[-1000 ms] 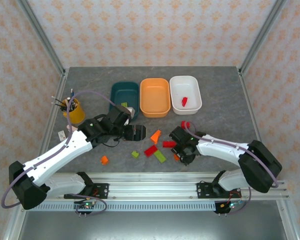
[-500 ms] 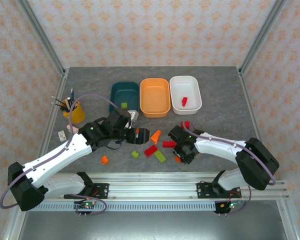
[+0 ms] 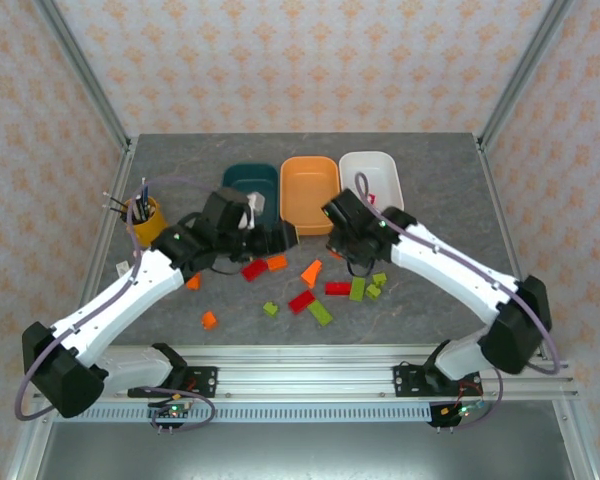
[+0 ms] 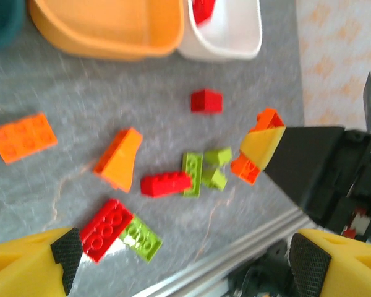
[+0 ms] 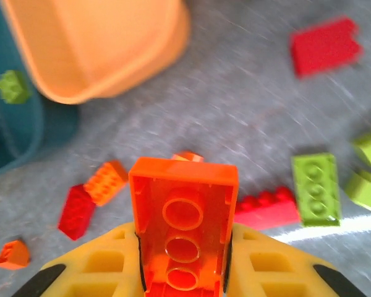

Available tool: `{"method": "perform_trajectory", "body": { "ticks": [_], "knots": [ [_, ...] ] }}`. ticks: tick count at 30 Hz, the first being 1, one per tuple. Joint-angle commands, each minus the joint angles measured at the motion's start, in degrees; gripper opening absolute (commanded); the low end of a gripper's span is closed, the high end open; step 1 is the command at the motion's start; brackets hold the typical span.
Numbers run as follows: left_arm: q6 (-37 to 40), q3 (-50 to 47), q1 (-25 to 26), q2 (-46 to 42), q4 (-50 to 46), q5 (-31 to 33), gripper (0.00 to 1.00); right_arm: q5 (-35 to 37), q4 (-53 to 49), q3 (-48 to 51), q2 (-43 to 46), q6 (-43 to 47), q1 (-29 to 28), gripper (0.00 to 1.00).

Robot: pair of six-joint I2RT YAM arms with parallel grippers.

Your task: Sort the legos into containers by color

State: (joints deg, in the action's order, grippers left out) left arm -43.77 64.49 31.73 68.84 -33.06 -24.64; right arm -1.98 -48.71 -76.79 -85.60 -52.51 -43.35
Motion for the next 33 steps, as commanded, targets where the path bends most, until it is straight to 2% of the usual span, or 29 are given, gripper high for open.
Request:
{"method": "perform_trajectory", "body": {
  "ticks": [1, 9, 13, 17, 20, 25, 33],
  "knots": [
    [-2.0, 5.3, -3.1, 1.8, -4.3, 5.5, 0.90, -0.3, -1.4, -8.5, -9.9, 10.3, 2.8, 0.27],
    [-3.3, 12.0, -7.6, 9.2, -7.2, 14.9, 0.90, -5.0, -5.6, -37.4, -37.8, 18.2, 9.4, 0.27],
    [-2.7, 14.2, -8.4, 12.0, -7.4, 16.0, 0.90, -7.0, -9.7, -51.2, -50.0, 20.6, 11.3, 0.27],
    [-2.3, 14.1, -8.4, 12.5, -7.4, 16.7, 0.90, -7.9, -13.4, -60.7, -57.9, 21.6, 12.1, 0.29],
    [-2.4, 12.9, -8.4, 11.7, -7.5, 16.9, 0.90, -8.8, -13.3, -62.0, -59.6, 21.6, 12.4, 0.34],
    [-2.2, 11.3, -8.5, 10.3, -8.3, 17.4, 0.89, -9.3, -13.8, -62.9, -59.3, 22.0, 12.5, 0.49],
    [-0.9, 10.9, -8.4, 6.7, -13.9, 19.2, 0.89, -7.9, -12.8, -61.8, -48.6, 24.4, 12.3, 0.53]
  ]
}}
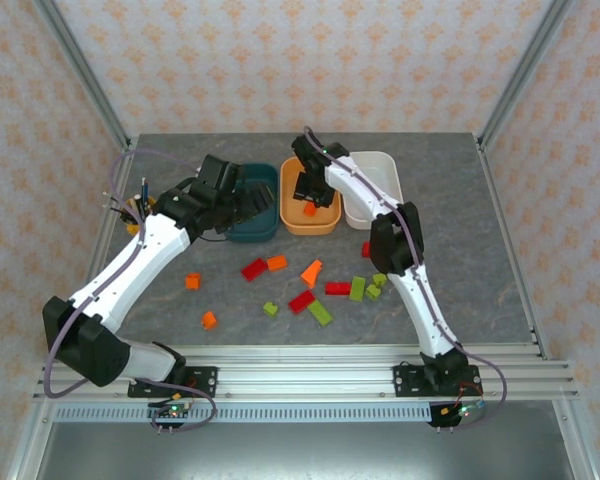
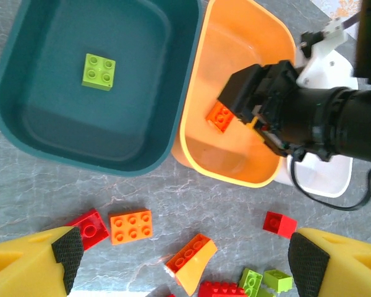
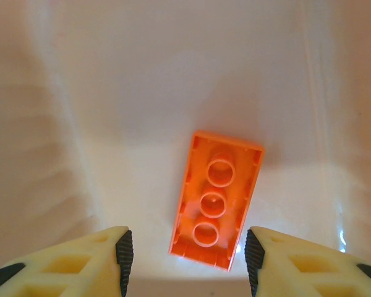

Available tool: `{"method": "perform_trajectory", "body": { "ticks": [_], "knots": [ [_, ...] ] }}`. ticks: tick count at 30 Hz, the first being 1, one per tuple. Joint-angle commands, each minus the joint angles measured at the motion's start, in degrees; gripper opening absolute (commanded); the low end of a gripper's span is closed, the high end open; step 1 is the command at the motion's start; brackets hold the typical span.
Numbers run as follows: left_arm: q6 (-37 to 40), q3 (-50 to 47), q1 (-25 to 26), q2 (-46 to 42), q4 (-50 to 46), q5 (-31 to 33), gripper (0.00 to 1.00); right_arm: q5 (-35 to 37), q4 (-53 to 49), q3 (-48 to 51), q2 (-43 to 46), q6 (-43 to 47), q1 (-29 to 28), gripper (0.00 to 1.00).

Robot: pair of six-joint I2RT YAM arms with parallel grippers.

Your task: Sort the legos into containers by color

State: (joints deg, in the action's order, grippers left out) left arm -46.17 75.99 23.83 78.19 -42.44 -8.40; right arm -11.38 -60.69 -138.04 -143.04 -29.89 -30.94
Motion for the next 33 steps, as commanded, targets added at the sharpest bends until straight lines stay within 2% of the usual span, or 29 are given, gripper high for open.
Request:
{"method": "perform_trajectory", "body": {
  "ticks": [1, 3, 5, 8, 12, 15, 18, 25, 28, 33],
  "knots": [
    [1.7, -0.5, -0.5, -3.1, -5.7, 3.4, 0.89, 2.0, -0.8, -0.3, 10.7, 2.1, -0.2, 0.53],
    [2.3, -0.4, -0.5, -4.1, -8.4, 4.5, 0.89, 3.1, 0.3, 2.0, 15.1, 3.6, -0.6, 0.52],
    [3.1, -0.8, -0.5, -5.2, -11.4, 6.4, 0.89, 3.7, 4.2, 8.4, 20.9, 5.2, -1.6, 0.52],
    [4.6, -3.0, -1.3, -6.3, -16.6, 9.6, 0.89, 1.5, 16.1, 25.0, 33.9, 7.5, -3.8, 0.52],
    [6.2, -9.7, -5.6, -6.2, -18.8, 8.0, 0.90, -3.9, 35.4, 51.2, 50.9, 9.5, -8.2, 0.54],
    [8.4, -14.6, -8.5, -6.1, -17.2, 6.7, 0.89, -7.5, 46.9, 67.4, 60.0, 6.4, -10.6, 0.58],
    [11.9, -18.2, -11.0, -4.7, -16.0, 6.0, 0.90, -5.8, 52.7, 78.3, 66.2, 7.8, -16.0, 0.60],
    [19.2, -22.1, -16.3, -0.1, -14.3, 5.4, 0.90, -7.6, 58.3, 86.3, 66.7, 7.5, -22.5, 0.62],
    [21.7, -22.5, -17.6, 2.6, -12.9, 5.9, 0.89, -7.3, 57.9, 85.6, 64.7, 6.9, -23.2, 0.62],
    [26.3, -23.0, -19.6, 7.5, -9.5, 7.1, 0.83, -7.0, 56.1, 82.3, 62.5, 6.9, -23.3, 0.62]
  ]
}}
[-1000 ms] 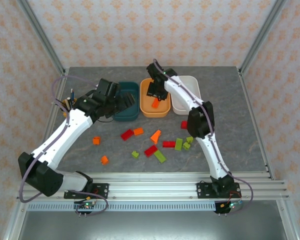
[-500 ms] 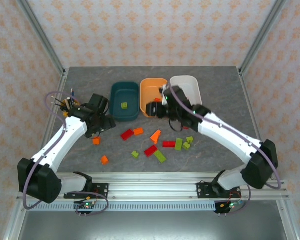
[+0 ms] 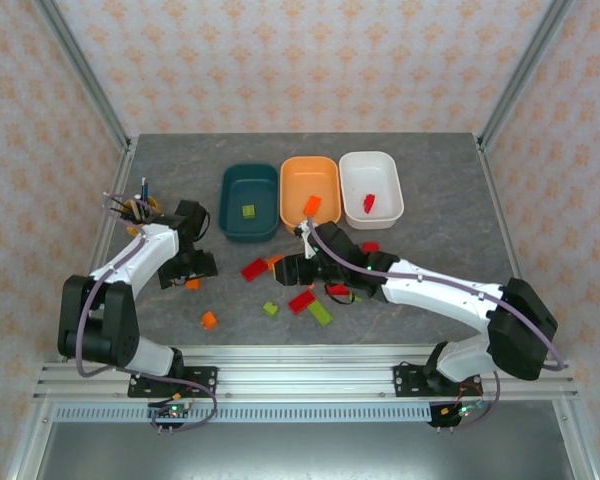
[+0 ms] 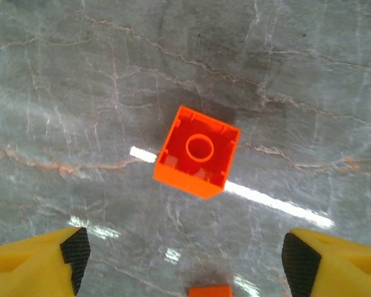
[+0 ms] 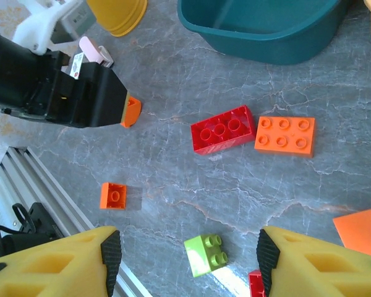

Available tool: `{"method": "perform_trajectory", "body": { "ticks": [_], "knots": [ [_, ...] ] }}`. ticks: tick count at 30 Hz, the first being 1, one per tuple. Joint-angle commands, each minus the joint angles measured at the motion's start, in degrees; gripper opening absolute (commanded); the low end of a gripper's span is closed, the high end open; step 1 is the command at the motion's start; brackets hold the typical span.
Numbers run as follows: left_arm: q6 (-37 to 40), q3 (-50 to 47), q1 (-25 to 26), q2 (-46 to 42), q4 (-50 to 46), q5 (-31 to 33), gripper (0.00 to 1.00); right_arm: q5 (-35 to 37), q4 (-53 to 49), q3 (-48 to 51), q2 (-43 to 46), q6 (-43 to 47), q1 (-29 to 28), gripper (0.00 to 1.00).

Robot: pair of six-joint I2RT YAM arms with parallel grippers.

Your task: Sort the legos into containers by color

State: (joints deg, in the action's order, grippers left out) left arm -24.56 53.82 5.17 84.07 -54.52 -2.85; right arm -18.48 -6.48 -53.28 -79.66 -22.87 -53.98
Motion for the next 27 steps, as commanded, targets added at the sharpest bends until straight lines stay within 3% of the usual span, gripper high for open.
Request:
{"method": "perform_trajectory", "body": {
  "ticks": [1, 5, 12, 20, 27],
  "knots": [
    [5.5, -1.2, -1.0, 2.2, 3.3, 1.5, 0.82, 0.1, 1.8, -2.9, -1.2, 0.0, -0.2, 0.62],
    [7.4, -1.8, -2.3, 6.4, 4.9, 0.8, 0.70, -0.4, 1.3, -3.8, -1.8, 0.1, -0.2, 0.61],
    [7.1, -2.4, -3.3, 9.7, 8.0, -0.2, 0.60, 0.4, 0.4, -3.3, -1.2, -0.5, -0.2, 0.61],
    [6.4, -2.9, -3.2, 9.9, 9.3, -1.3, 0.35, 1.3, -0.1, -3.9, -1.7, -0.8, -0.2, 0.61],
    [6.3, -1.8, -2.7, 5.9, 7.4, -0.9, 0.30, 3.6, -1.8, -4.7, -1.5, -0.1, -0.2, 0.60]
  ]
}}
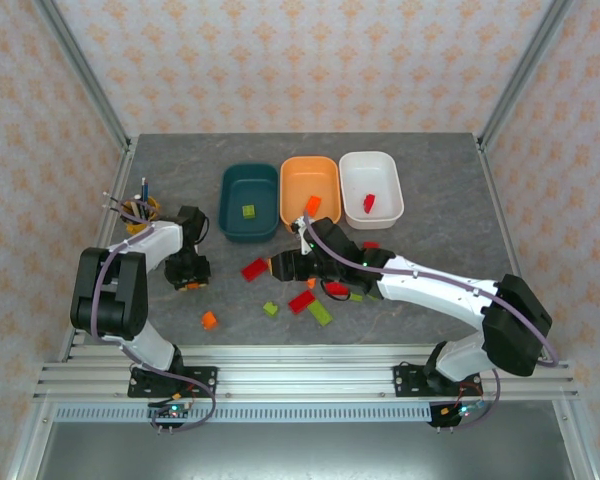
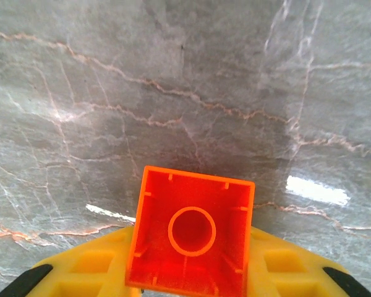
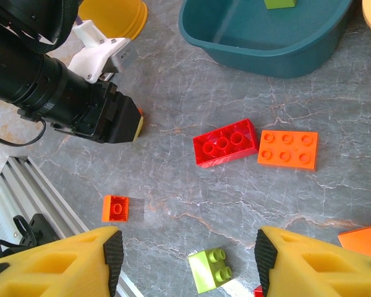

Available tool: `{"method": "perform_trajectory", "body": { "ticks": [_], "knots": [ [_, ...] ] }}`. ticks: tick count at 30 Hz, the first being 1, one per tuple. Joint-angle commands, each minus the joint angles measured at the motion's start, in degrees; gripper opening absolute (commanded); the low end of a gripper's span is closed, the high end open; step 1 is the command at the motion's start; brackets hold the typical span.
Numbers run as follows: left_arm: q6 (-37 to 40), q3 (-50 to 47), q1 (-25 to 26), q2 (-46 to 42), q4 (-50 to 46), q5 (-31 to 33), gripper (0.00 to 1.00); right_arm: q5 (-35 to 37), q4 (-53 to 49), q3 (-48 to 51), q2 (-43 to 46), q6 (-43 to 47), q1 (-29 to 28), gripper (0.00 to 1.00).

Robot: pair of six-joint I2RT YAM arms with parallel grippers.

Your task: Sort the legos into containers by color

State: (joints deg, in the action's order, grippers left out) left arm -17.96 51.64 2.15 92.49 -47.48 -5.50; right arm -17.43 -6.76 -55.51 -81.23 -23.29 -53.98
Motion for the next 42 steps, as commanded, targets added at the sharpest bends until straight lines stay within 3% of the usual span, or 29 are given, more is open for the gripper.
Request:
{"method": "perform_trajectory", "body": {
  "ticks": [1, 4, 10, 15, 20, 26, 31, 42],
  "knots": [
    [-0.3, 0.9, 0.8, -3.3, -0.4, 1.8, 0.30, 3.4, -2.0, -2.6, 0.4, 0.6, -0.2, 0.60],
    [-1.1, 4.3, 3.7, -5.5, -3.8, 2.1, 0.30, 7.6, -4.5, -3.3, 2.1, 1.1, 0.6, 0.60],
    [-6.8, 19.0, 15.8, -6.4, -9.7, 1.5, 0.30, 19.8, -10.4, -2.7, 9.3, -1.2, 7.0, 0.59],
    [-9.5, 33.6, 23.8, 1.6, -9.6, 1.0, 0.30, 25.7, -15.9, -4.5, 12.0, -2.3, 13.4, 0.61],
    [-8.9, 51.0, 28.5, 15.6, -10.9, 1.3, 0.30, 24.6, -20.8, -6.3, 11.5, -7.6, 22.0, 0.62],
    [-7.4, 69.4, 30.7, 32.7, -13.9, 1.5, 0.30, 22.6, -23.1, -6.8, 11.3, -10.0, 26.7, 0.62],
    [-7.6, 78.5, 30.7, 42.1, -14.9, -1.0, 0.30, 21.4, -24.7, -6.3, 12.1, -10.1, 27.3, 0.62],
    [-9.2, 81.8, 30.5, 49.3, -12.0, -8.3, 0.37, 21.4, -27.6, -3.0, 13.1, -12.1, 27.4, 0.62]
  ]
}}
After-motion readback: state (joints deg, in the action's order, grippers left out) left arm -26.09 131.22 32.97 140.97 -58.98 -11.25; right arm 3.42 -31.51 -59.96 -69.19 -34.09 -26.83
